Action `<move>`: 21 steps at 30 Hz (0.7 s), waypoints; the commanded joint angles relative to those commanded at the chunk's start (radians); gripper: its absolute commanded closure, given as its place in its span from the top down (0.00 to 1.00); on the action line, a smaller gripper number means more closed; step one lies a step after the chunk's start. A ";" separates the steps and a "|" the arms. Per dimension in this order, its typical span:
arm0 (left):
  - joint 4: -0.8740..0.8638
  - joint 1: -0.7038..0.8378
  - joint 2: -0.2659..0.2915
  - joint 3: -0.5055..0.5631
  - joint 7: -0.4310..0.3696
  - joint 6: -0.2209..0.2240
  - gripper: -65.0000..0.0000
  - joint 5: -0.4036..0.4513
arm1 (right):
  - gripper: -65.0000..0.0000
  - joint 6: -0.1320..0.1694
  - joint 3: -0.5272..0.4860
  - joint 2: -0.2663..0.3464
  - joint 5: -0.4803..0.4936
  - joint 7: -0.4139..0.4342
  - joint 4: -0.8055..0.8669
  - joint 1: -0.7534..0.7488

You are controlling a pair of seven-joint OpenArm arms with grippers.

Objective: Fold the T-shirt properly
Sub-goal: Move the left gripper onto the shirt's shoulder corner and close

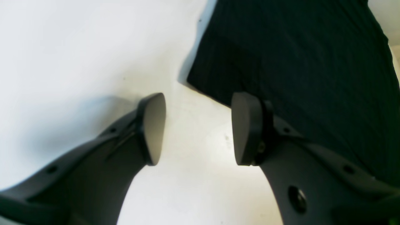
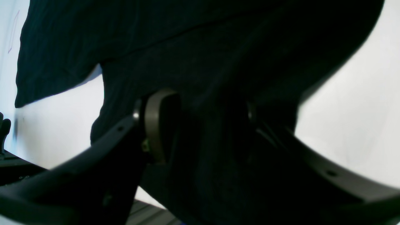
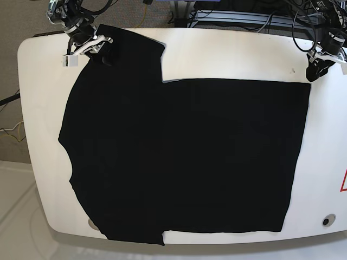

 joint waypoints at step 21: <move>-0.007 -0.008 0.010 0.003 0.002 0.000 0.39 0.013 | 0.45 -0.005 0.008 0.002 0.012 -0.006 0.000 0.012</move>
